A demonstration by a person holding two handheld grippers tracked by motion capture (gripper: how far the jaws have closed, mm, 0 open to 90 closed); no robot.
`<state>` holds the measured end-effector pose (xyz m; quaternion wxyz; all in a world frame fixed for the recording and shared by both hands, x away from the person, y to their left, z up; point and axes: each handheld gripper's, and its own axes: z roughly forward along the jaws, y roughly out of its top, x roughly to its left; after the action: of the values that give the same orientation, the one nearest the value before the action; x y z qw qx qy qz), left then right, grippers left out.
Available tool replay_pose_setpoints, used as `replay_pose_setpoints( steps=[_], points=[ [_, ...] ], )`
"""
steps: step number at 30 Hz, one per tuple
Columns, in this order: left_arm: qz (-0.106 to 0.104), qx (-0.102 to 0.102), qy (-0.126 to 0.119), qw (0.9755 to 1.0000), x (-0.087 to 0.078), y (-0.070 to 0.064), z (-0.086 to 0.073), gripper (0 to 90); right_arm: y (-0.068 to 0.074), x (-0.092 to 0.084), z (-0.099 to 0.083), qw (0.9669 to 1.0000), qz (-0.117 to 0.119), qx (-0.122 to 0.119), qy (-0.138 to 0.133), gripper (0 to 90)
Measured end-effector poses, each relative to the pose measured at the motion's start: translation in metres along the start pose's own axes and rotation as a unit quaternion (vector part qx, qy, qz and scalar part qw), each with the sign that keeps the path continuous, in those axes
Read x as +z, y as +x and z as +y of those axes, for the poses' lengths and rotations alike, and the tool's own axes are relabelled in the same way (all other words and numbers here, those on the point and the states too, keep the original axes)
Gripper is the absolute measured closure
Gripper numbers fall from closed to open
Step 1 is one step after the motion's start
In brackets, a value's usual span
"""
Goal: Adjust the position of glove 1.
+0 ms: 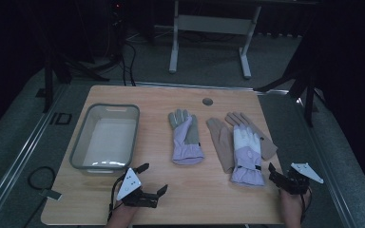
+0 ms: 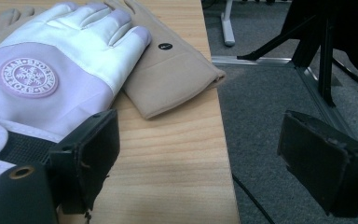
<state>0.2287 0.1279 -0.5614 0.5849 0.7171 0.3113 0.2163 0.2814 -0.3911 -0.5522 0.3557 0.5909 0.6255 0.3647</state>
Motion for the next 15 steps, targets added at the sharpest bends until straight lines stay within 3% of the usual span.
replay_pose_setpoints(
  steps=[5, 11, 15],
  points=[
    [0.008, 0.008, 0.002, 0.9999, 0.001, -0.002, 0.000, 0.0, -0.001, 0.002, 0.000, 0.9998, -0.001, -0.003, 0.019, 12.2],
    [0.016, -0.003, 0.002, 0.9999, 0.001, -0.001, 0.000, 0.0, -0.004, -0.002, 0.006, 0.9992, 0.015, 0.011, 0.035, 11.1],
    [0.016, -0.008, 0.000, 0.9998, 0.000, 0.000, 0.000, 0.0, -0.004, -0.014, 0.026, 0.9996, 0.022, 0.016, 0.013, 11.1]
  ],
)
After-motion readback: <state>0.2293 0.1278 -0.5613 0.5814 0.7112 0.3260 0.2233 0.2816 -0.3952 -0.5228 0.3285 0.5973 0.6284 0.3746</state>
